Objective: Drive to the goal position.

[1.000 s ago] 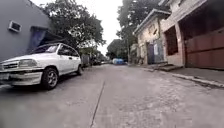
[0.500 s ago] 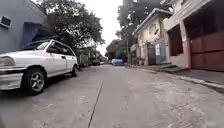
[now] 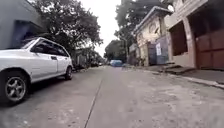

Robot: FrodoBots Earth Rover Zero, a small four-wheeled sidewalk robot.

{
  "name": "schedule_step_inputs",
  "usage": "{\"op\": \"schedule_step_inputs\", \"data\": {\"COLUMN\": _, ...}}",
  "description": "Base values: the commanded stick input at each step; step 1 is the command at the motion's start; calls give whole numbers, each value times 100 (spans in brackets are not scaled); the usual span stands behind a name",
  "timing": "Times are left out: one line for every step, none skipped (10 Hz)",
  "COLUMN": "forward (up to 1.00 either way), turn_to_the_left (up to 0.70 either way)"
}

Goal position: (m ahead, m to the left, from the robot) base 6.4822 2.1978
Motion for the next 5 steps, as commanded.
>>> {"op": "schedule_step_inputs", "data": {"forward": 100, "turn_to_the_left": 26}}
{"op": "schedule_step_inputs", "data": {"forward": 100, "turn_to_the_left": 9}}
{"op": "schedule_step_inputs", "data": {"forward": 100, "turn_to_the_left": 0}}
{"op": "schedule_step_inputs", "data": {"forward": 100, "turn_to_the_left": 0}}
{"op": "schedule_step_inputs", "data": {"forward": 100, "turn_to_the_left": 0}}
